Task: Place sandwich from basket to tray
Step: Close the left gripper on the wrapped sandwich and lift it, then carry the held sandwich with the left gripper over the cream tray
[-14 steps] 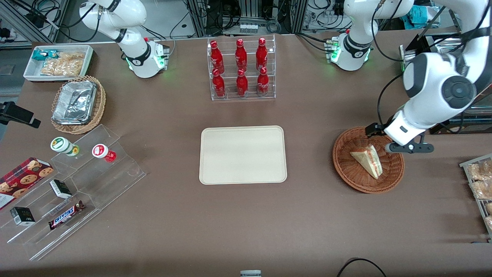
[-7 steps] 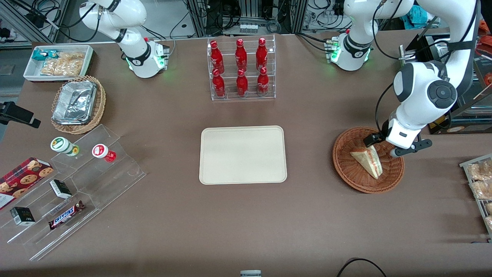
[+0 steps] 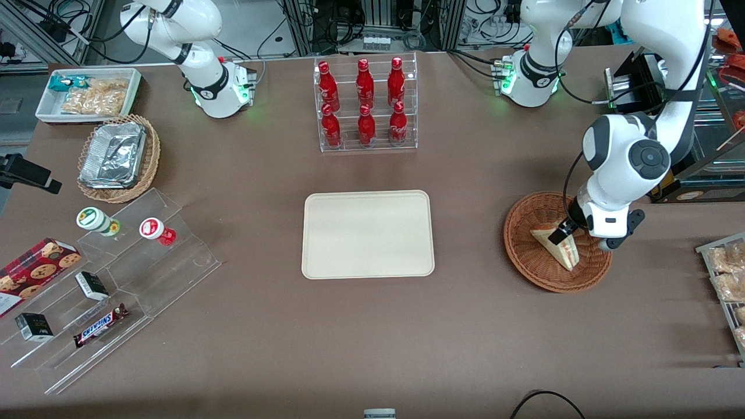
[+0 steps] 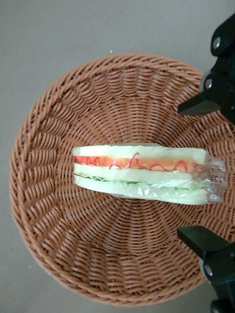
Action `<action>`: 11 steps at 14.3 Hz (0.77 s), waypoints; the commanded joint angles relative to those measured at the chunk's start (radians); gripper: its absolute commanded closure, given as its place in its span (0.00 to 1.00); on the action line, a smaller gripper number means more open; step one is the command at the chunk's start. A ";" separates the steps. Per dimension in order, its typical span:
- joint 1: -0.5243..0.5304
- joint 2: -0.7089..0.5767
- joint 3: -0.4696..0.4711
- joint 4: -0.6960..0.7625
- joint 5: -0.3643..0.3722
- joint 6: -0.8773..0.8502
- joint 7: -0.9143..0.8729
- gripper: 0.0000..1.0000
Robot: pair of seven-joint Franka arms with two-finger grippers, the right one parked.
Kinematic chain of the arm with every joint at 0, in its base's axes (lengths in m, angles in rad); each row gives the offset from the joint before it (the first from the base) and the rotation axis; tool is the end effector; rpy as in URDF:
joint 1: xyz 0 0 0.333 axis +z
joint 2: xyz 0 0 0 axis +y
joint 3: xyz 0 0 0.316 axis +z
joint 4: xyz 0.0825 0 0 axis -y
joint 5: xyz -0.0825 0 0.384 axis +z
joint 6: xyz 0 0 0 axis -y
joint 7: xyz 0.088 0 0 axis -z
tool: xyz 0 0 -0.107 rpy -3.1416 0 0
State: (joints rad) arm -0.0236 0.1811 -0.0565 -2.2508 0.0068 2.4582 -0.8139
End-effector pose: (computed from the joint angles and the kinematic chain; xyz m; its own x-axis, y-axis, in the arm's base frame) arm 0.5399 -0.0433 0.2869 0.7452 0.6667 0.0141 0.6663 -0.7453 0.0233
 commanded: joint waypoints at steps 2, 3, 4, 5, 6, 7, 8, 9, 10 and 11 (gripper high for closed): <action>-0.006 0.046 0.001 -0.003 -0.005 0.028 -0.033 0.36; -0.006 0.050 0.001 -0.003 -0.005 0.028 -0.033 0.54; -0.004 0.051 0.001 -0.003 -0.005 0.027 -0.033 0.74; -0.004 0.049 0.001 -0.001 -0.005 0.025 -0.030 0.86; -0.004 0.046 0.001 0.002 -0.005 0.021 -0.028 0.89; -0.006 0.040 0.001 0.006 -0.004 0.016 -0.025 0.91; -0.006 0.026 0.001 0.010 -0.002 0.012 -0.024 0.93; -0.006 0.006 0.001 0.023 -0.002 -0.016 -0.022 0.95; -0.009 -0.012 -0.002 0.055 -0.001 -0.084 -0.018 0.96; -0.016 -0.012 -0.009 0.106 0.001 -0.172 -0.016 0.96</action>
State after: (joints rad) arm -0.0242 0.2114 -0.0588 -2.2090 0.0067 2.4155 -0.8277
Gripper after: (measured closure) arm 0.837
